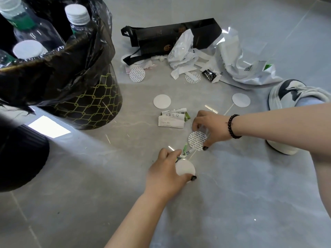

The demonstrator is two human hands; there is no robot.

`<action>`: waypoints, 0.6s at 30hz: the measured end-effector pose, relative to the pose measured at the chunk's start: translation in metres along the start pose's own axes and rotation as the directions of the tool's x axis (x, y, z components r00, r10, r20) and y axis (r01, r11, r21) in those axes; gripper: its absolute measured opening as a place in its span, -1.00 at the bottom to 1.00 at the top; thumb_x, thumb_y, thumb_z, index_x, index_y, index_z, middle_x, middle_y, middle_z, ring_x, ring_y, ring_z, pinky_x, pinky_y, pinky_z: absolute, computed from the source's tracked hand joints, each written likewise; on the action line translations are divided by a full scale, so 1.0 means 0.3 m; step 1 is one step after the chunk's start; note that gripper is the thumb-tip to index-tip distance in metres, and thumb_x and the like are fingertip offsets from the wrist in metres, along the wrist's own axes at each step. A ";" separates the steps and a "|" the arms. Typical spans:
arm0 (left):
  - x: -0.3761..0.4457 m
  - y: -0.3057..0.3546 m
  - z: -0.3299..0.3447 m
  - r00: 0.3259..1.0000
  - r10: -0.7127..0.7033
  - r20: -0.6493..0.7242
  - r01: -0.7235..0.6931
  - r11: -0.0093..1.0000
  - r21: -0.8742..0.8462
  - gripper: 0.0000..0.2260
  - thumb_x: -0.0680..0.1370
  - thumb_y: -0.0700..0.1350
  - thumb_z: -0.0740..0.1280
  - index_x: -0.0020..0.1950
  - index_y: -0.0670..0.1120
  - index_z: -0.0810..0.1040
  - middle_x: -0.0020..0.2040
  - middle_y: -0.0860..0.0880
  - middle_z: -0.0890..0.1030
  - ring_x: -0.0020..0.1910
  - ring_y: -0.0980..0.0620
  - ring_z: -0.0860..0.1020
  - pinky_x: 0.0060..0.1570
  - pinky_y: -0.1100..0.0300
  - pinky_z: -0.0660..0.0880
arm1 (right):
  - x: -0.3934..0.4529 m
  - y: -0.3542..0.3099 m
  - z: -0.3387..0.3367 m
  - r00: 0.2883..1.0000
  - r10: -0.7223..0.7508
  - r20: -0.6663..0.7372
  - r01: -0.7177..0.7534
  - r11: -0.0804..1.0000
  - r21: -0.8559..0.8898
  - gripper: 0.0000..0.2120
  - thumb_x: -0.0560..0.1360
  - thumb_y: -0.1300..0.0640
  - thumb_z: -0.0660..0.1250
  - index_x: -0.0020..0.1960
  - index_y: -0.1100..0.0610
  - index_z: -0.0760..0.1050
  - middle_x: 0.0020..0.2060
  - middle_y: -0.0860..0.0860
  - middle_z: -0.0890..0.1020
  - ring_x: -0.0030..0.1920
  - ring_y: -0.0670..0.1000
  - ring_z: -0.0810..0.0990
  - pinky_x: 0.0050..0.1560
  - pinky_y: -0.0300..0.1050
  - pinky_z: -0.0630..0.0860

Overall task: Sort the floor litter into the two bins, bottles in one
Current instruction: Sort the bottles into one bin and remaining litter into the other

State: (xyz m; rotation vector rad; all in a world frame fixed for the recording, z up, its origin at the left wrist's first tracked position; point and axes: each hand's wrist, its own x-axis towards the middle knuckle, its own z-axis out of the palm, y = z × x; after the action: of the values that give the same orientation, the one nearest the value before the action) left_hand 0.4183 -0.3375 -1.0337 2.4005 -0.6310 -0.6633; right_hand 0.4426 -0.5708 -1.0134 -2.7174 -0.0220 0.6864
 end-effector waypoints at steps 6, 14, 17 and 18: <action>0.010 0.010 -0.003 0.997 -0.075 0.015 0.076 0.996 -0.040 -0.62 0.31 0.08 0.52 0.06 0.17 0.50 0.03 0.19 0.30 -0.10 0.14 0.44 -0.09 0.25 0.41 | 0.013 0.008 -0.021 0.997 0.058 0.050 -0.064 0.990 0.124 -0.69 0.30 0.01 0.55 -0.25 -0.01 0.40 -0.31 -0.10 0.50 -0.26 -0.02 0.48 -0.26 -0.23 0.42; 0.009 0.039 -0.012 0.994 -0.100 0.038 0.101 0.995 -0.007 -0.69 0.34 0.07 0.50 -0.04 0.14 0.43 0.05 0.18 0.21 -0.14 0.11 0.40 -0.15 0.25 0.34 | -0.012 0.043 -0.039 0.989 0.150 0.015 -0.150 0.967 0.204 -0.75 0.35 0.04 0.52 -0.28 0.04 0.44 -0.36 -0.04 0.54 -0.34 -0.03 0.47 -0.23 -0.14 0.46; 0.005 0.043 -0.012 0.995 -0.095 0.037 0.094 0.995 0.024 -0.65 0.35 0.10 0.49 -0.03 0.11 0.38 0.03 0.18 0.25 -0.18 0.10 0.39 -0.21 0.22 0.32 | -0.007 0.030 -0.034 0.989 0.146 0.019 -0.146 0.964 0.220 -0.76 0.35 0.05 0.51 -0.28 0.03 0.43 -0.36 -0.04 0.54 -0.35 -0.04 0.47 -0.26 -0.18 0.44; 0.004 0.044 -0.013 0.995 -0.096 0.030 0.095 0.995 0.027 -0.63 0.35 0.10 0.49 -0.04 0.10 0.34 0.01 0.18 0.28 -0.19 0.10 0.38 -0.26 0.22 0.30 | -0.007 0.026 -0.030 0.990 0.142 0.020 -0.143 0.965 0.220 -0.76 0.35 0.05 0.51 -0.28 0.03 0.43 -0.37 -0.06 0.53 -0.37 -0.06 0.46 -0.28 -0.21 0.43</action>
State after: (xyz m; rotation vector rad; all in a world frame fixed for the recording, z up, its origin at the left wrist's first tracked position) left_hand 0.4178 -0.3464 -1.0230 2.4606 -0.5426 -0.7379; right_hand 0.4444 -0.5812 -1.0075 -2.5205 0.2367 0.6905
